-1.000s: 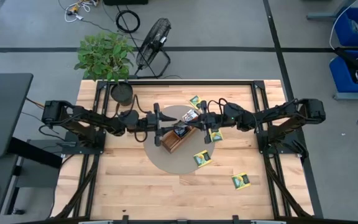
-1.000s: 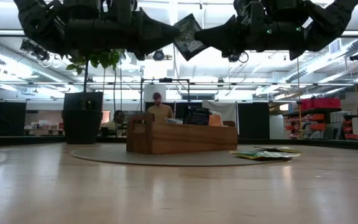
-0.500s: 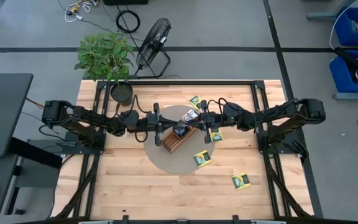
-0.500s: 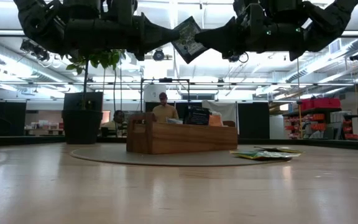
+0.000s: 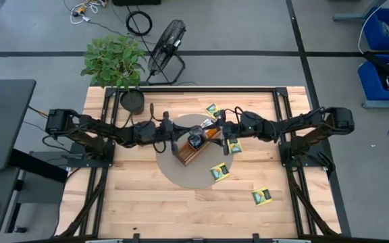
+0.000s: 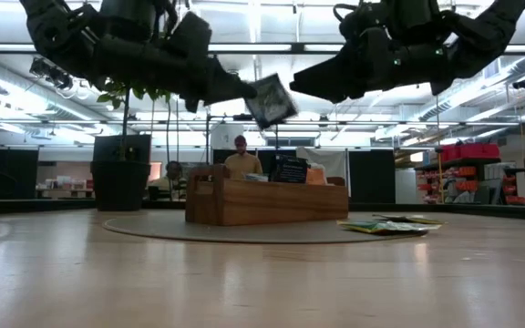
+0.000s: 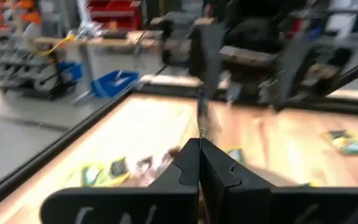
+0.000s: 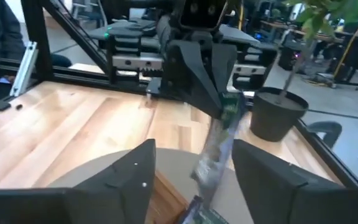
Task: Pick & Place Tea
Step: Put the purple tea bag into the middle section of the wooden organizer, then put the yellow tea bag into the left section of the wooden organizer
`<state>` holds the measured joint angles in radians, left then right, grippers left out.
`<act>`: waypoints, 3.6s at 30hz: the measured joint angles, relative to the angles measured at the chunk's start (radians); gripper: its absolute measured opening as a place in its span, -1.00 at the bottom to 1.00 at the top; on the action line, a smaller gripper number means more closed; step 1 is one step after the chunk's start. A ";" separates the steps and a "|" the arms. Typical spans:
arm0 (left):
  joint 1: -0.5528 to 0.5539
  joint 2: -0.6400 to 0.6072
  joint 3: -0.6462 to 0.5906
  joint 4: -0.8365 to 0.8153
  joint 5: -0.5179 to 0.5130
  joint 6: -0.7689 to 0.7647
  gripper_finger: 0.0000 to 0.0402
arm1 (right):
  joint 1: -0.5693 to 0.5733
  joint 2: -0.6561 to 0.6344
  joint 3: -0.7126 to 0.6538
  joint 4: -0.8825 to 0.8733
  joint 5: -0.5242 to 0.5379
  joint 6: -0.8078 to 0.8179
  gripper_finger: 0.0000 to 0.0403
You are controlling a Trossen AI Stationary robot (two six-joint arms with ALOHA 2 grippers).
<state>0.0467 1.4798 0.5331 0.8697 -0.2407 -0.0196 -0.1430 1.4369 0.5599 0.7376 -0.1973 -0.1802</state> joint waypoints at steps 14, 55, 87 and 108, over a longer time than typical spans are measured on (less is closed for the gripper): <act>-0.022 0.000 0.000 -0.160 -0.096 -0.242 -1.00 | 0.000 -0.242 -0.167 0.003 0.181 -0.015 0.10; -0.037 0.177 0.052 -0.199 -0.138 -0.445 -1.00 | 0.000 -0.330 -0.244 -0.044 0.268 -0.008 0.09; -0.045 0.191 0.052 -0.099 -0.109 -0.333 -0.30 | 0.000 -0.329 -0.243 -0.055 0.268 0.015 0.09; -0.147 0.190 -0.139 0.439 -0.054 0.002 -0.39 | 0.062 -0.330 -0.412 0.289 0.104 0.068 0.09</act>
<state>-0.0999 1.6696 0.3941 1.3087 -0.2950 -0.0180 -0.0815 1.1067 0.1477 1.0270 -0.0936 -0.1120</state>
